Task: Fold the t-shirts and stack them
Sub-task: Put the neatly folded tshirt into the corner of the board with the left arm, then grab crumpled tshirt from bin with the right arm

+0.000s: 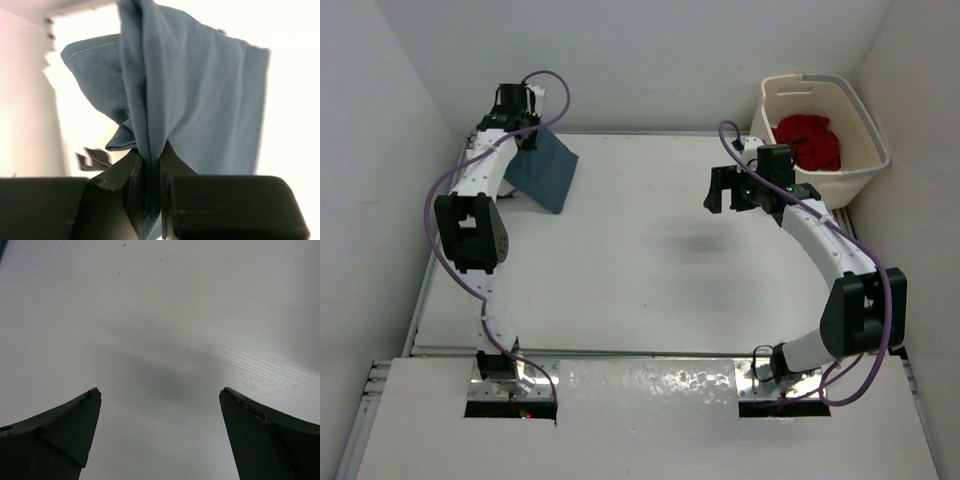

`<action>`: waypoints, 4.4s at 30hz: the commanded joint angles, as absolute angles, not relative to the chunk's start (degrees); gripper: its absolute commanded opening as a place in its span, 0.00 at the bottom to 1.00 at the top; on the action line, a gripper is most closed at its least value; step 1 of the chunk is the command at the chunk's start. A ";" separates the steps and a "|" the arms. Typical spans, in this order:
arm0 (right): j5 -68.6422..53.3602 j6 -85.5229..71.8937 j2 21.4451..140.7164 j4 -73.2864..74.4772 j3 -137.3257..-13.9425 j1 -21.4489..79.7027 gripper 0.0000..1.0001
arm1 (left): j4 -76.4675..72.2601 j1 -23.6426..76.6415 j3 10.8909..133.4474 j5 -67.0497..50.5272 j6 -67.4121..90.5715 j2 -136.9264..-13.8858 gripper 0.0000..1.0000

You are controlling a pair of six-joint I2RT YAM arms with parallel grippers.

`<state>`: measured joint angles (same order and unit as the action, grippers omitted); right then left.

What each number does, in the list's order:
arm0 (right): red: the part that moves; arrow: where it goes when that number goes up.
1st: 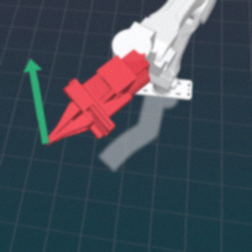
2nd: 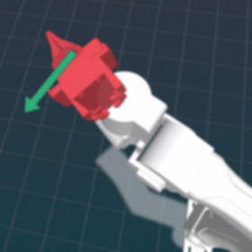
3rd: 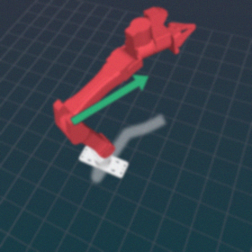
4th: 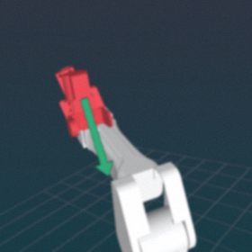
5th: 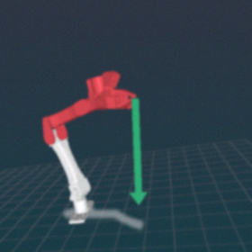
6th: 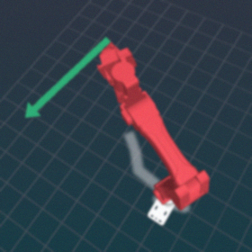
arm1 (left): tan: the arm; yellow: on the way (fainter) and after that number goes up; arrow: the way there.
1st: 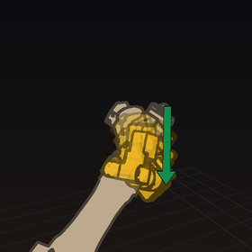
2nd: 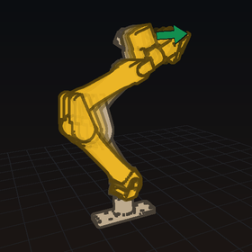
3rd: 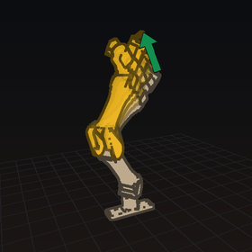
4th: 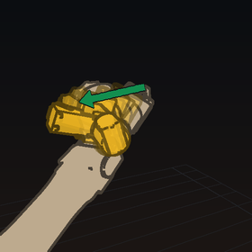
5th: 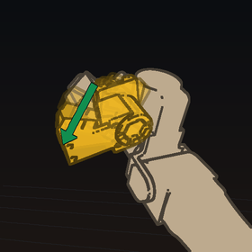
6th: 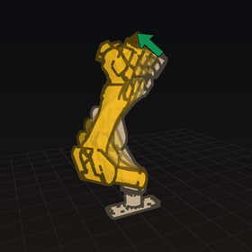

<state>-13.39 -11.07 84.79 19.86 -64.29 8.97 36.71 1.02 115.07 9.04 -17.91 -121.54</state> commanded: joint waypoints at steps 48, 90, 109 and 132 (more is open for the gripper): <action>-12.92 -12.74 90.09 23.03 -69.87 8.79 0.99 | 20.31 -16.52 129.55 -0.27 -18.89 -137.02 0.00; 16.37 -17.93 100.79 36.21 -101.05 -1.57 0.99 | 22.24 12.66 76.04 11.34 22.06 -82.62 1.00; 25.58 -25.21 147.11 7.65 -136.40 -12.21 0.99 | 23.90 12.92 82.88 13.62 17.05 -89.20 1.00; 17.58 -32.25 160.66 5.10 -135.71 -15.29 0.58 | 31.02 12.92 95.97 12.65 18.55 -99.23 1.00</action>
<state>20.34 -29.21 156.18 9.87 -135.94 -15.18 30.09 12.78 92.40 12.71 18.33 -99.46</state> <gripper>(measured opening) 0.619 0.997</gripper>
